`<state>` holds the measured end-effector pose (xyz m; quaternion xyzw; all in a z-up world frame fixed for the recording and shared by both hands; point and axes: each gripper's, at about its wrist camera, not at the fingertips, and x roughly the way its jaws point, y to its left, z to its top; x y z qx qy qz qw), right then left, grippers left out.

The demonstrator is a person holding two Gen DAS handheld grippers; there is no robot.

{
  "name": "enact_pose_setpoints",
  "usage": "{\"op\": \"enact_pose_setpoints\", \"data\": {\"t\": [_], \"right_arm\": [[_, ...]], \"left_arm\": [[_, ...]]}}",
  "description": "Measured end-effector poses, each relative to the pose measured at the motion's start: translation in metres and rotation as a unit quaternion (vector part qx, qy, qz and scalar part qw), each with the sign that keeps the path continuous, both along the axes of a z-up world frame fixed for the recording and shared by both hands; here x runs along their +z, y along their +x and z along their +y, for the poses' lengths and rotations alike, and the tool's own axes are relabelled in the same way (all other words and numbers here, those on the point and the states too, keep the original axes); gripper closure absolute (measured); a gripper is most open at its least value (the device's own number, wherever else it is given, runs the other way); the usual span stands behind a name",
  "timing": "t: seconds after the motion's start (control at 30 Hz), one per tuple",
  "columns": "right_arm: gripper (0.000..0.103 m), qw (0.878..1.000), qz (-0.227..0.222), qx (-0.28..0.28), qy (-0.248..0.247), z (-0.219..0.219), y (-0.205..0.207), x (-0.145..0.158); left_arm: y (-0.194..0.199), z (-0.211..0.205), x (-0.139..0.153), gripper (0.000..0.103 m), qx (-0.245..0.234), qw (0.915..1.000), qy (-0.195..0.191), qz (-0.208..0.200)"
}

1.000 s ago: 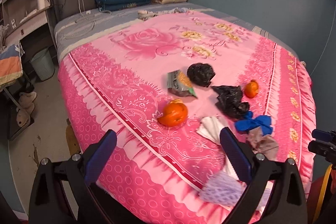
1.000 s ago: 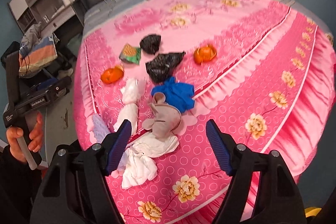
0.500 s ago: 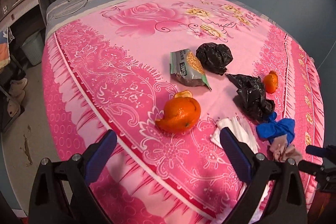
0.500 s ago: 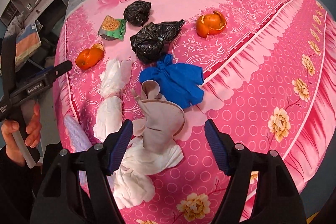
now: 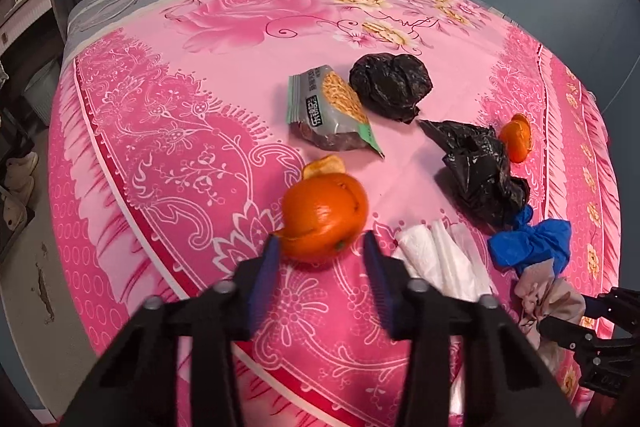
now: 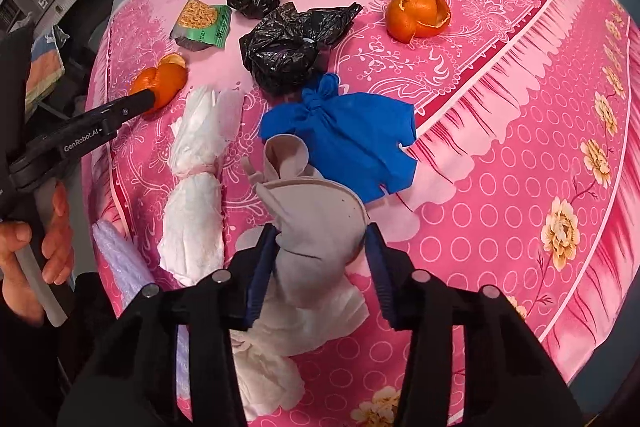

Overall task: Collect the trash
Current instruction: 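Grasp the orange peel with the left tool while the right tool grasps the beige cloth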

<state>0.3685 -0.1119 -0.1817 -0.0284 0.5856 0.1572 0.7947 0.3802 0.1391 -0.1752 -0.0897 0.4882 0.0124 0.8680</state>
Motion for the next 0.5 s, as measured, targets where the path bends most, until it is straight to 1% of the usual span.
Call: {"op": "enact_pose_setpoints", "data": {"t": [0.07, 0.17, 0.2, 0.23, 0.3, 0.37, 0.5], "right_arm": [[0.069, 1.000, -0.001, 0.002, -0.004, 0.001, 0.000, 0.000], [0.073, 1.000, -0.001, -0.006, -0.005, 0.002, 0.000, 0.001], [0.074, 1.000, -0.002, -0.006, -0.006, 0.003, 0.000, 0.001], [0.077, 1.000, -0.004, -0.006, -0.007, 0.004, -0.001, 0.003], [0.079, 1.000, -0.010, -0.008, -0.008, 0.005, -0.002, 0.006], [0.080, 1.000, -0.015, -0.007, -0.007, 0.006, -0.004, 0.010], [0.080, 0.999, -0.033, -0.006, -0.005, 0.007, -0.010, 0.024]], "left_arm": [[-0.001, 0.001, -0.002, 0.082, 0.001, 0.9999, -0.012, 0.003], [-0.003, 0.003, -0.003, 0.090, 0.008, 0.9999, -0.010, 0.006], [-0.003, 0.004, -0.003, 0.100, 0.009, 0.9999, -0.010, 0.007], [-0.004, 0.005, -0.002, 0.102, 0.011, 0.9998, -0.015, 0.007], [-0.006, 0.008, 0.002, 0.102, 0.014, 0.9996, -0.024, 0.002], [-0.009, 0.011, 0.007, 0.102, 0.018, 0.9995, -0.024, -0.007], [-0.015, 0.018, 0.017, 0.102, 0.023, 0.9988, -0.039, -0.019]]}}
